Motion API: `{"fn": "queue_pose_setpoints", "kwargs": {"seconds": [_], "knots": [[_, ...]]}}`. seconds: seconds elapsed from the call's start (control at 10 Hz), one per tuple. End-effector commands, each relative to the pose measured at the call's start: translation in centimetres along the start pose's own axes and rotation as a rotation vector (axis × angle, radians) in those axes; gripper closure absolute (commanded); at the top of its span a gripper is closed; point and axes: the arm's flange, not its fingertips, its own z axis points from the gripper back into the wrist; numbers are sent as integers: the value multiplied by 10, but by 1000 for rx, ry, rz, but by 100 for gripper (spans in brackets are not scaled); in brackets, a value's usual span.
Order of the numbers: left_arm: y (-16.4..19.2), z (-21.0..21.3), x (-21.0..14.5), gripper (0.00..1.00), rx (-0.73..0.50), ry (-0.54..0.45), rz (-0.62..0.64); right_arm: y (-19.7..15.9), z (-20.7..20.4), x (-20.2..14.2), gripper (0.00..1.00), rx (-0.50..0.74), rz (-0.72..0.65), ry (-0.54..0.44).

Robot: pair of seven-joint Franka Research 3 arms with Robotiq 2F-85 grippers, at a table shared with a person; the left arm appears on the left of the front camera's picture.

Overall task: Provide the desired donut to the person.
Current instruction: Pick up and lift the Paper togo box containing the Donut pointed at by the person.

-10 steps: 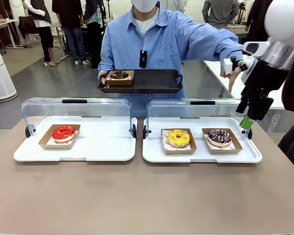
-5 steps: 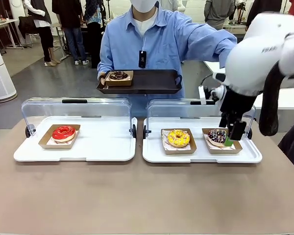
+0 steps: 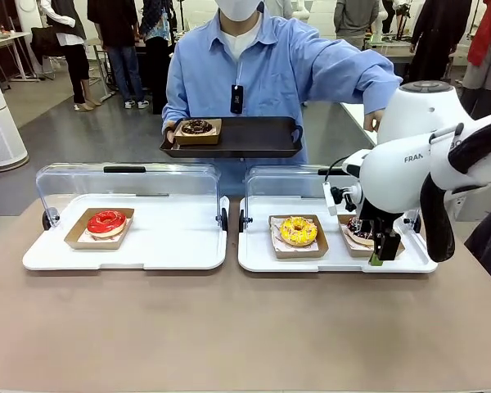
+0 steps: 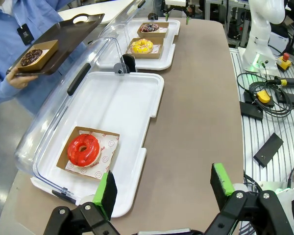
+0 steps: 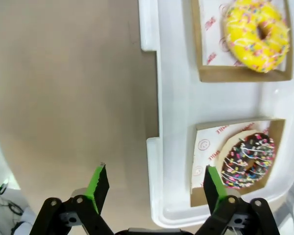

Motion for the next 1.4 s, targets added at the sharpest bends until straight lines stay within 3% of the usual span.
{"fn": "queue_pose_setpoints", "kwargs": {"seconds": [0.0,0.6,1.3], "knots": [[0,1,1,0,11,-6,14,-1,7,2,0,-3,2,1],[0,1,1,0,11,-6,14,-2,5,0,0,-10,0,-3],[0,1,1,0,11,-6,14,-57,-36,-14,0,27,95,-118]]}}
